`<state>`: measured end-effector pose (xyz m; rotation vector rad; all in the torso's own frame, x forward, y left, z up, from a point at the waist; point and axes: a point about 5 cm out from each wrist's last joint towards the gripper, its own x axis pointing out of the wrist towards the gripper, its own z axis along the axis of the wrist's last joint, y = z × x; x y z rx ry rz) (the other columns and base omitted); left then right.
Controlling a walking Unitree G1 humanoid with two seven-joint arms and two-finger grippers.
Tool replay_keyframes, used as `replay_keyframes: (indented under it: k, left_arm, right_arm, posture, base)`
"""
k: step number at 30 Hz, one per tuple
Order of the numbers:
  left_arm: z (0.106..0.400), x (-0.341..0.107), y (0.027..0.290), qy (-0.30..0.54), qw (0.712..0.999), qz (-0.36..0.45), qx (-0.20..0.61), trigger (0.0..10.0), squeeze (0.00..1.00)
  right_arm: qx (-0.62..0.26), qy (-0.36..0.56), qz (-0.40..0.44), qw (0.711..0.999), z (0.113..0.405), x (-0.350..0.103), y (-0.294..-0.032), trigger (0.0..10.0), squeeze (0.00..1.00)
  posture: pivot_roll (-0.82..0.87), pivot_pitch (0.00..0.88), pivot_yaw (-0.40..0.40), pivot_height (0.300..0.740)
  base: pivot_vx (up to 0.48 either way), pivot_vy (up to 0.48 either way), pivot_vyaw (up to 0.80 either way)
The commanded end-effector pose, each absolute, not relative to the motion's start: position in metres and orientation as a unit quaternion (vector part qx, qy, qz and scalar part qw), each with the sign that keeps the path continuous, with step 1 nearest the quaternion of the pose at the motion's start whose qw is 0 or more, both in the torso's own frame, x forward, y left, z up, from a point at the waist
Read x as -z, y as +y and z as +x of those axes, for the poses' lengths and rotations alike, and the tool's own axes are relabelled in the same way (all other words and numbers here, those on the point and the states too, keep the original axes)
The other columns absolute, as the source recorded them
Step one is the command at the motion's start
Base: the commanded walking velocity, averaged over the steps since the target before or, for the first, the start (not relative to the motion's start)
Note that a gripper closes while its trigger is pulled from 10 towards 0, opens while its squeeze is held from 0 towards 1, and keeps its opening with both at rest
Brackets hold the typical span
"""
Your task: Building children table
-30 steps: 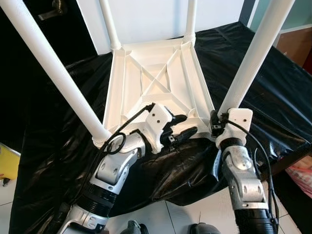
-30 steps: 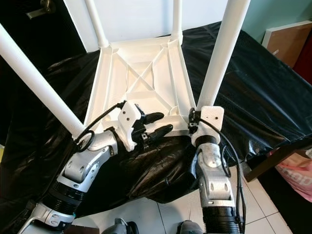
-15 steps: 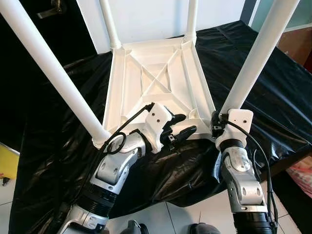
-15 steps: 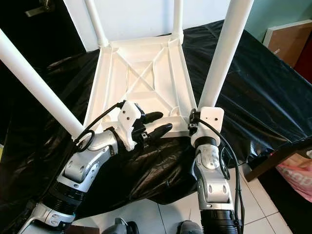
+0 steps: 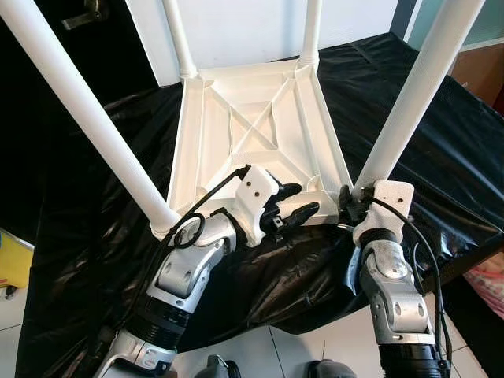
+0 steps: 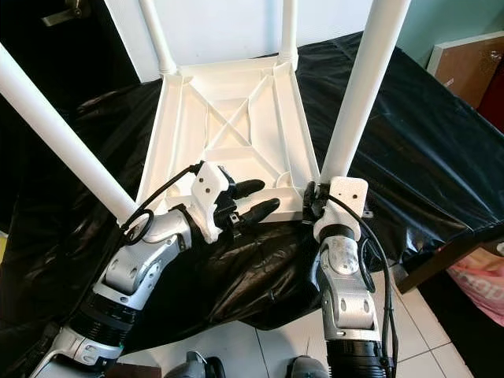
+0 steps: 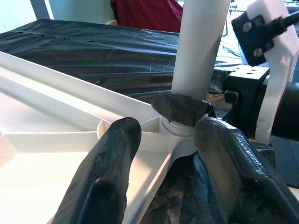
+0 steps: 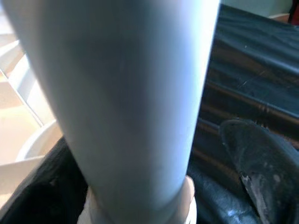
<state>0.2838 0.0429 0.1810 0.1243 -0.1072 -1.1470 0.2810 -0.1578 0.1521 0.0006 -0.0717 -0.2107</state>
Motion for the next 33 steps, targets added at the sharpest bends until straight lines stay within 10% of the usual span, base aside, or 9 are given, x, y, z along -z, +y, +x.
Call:
replay_keyframes:
  k: [1, 12, 13, 14, 33]
  left_arm:
    - [0.283, -0.179, 0.044, -0.045, 0.834, 0.064, 0.546, 10.0, 0.00]
    - [0.283, -0.179, 0.044, -0.044, 0.833, 0.064, 0.548, 10.0, 0.00]
    - [0.282, -0.178, 0.043, -0.044, 0.833, 0.064, 0.549, 10.0, 0.00]
    - [0.283, -0.178, 0.043, -0.044, 0.832, 0.064, 0.549, 10.0, 0.00]
    - [0.272, -0.175, 0.041, -0.030, 0.807, 0.077, 0.585, 10.0, 0.00]
  right_arm:
    - [0.088, -0.041, 0.006, 0.995, 0.277, -0.153, -0.156, 10.0, 1.00]
    - [-0.008, -0.061, 0.006, 0.998, 0.279, -0.159, -0.174, 10.0, 1.00]
    - [-0.051, -0.063, 0.004, 0.997, 0.280, -0.160, -0.177, 10.0, 0.14]
    - [-0.090, -0.064, 0.000, 0.994, 0.282, -0.162, -0.182, 10.0, 0.00]
    - [-0.305, -0.019, -0.123, 0.944, 0.305, -0.162, -0.186, 10.0, 0.00]
  posture:
    - [-0.14, 0.125, 0.081, 0.740]
    - [-0.15, 0.130, 0.090, 0.740]
    - [-0.15, 0.130, 0.090, 0.740]
    - [-0.15, 0.129, 0.090, 0.740]
    - [-0.12, 0.112, 0.083, 0.740]
  base:
    - [0.000, 0.000, 0.00]
    - [0.000, 0.000, 0.00]
    - [0.000, 0.000, 0.00]
    - [0.000, 0.000, 0.00]
    - [0.000, 0.000, 0.00]
